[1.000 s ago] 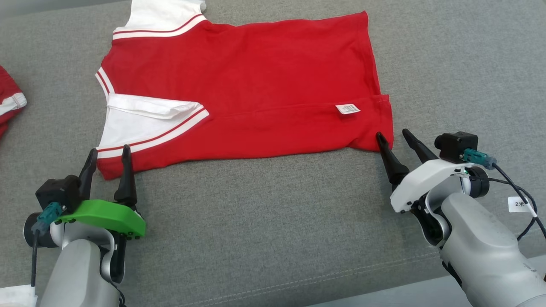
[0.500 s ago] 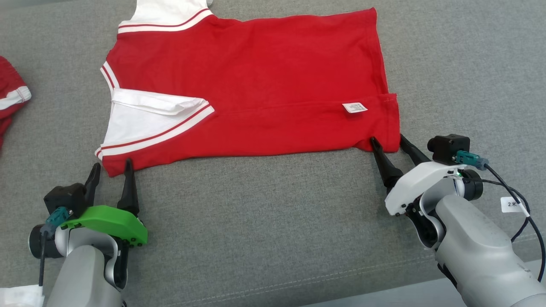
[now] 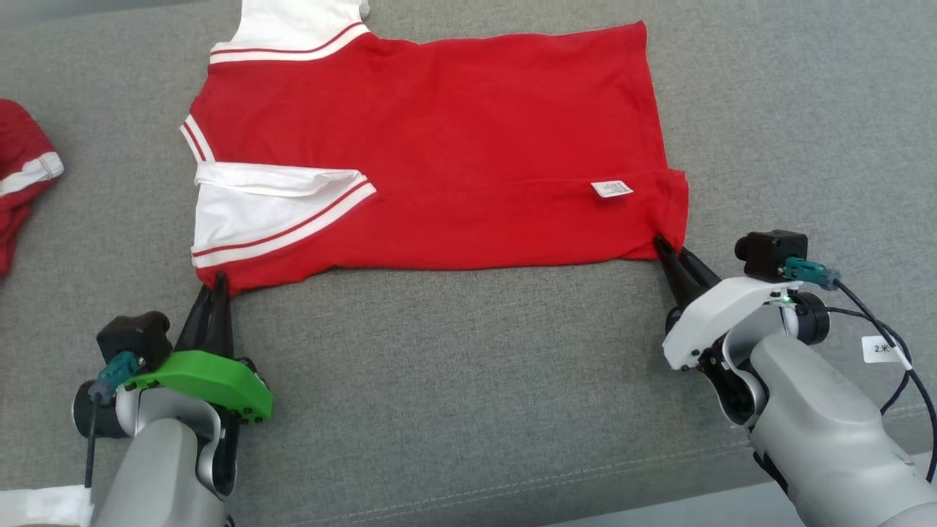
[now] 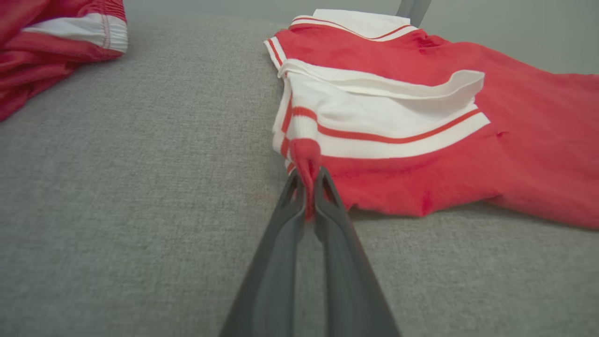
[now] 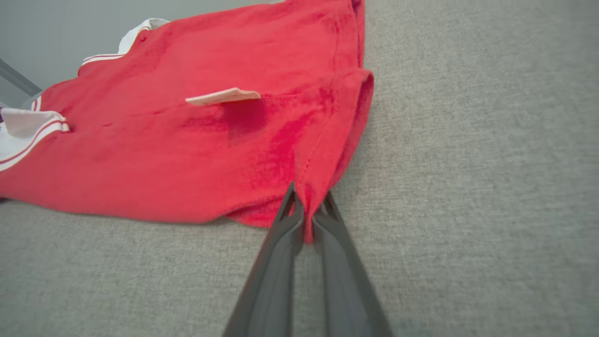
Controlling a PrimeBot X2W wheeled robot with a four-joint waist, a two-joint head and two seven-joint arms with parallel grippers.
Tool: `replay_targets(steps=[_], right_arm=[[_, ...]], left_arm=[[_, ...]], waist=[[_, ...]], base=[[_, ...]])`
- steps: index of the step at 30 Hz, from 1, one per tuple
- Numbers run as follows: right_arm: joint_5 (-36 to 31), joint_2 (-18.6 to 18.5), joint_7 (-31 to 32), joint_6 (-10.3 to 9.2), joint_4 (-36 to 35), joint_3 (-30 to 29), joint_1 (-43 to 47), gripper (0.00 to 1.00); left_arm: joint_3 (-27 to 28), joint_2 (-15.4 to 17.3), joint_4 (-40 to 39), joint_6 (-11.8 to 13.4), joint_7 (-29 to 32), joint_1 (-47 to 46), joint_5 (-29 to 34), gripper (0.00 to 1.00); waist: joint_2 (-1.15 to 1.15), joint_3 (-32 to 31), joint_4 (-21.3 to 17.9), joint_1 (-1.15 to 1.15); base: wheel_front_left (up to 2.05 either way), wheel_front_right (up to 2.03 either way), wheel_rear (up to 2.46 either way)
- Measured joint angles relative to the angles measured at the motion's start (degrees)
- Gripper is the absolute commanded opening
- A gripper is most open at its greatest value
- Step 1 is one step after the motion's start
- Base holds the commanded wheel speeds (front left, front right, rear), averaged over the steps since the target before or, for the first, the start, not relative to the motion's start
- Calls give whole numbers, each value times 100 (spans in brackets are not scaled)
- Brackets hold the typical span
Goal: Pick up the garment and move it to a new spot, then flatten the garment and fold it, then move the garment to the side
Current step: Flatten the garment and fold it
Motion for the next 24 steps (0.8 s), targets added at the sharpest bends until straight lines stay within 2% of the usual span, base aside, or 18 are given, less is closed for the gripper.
replay_targets(steps=[12,24], right_arm=[[194,-308,-56,0,-125,-133,601,0],[285,-534,118,1,-307,-249,1233,0]], left_arm=[[-229,-197,-704,-5,1,1083,-203,0],[-152,-417,-1232,-7,1,2073,-299,0]], waist=[[0,-581,15,0],[0,-1164,15,0]], base=[[0,0,0],[0,0,0]])
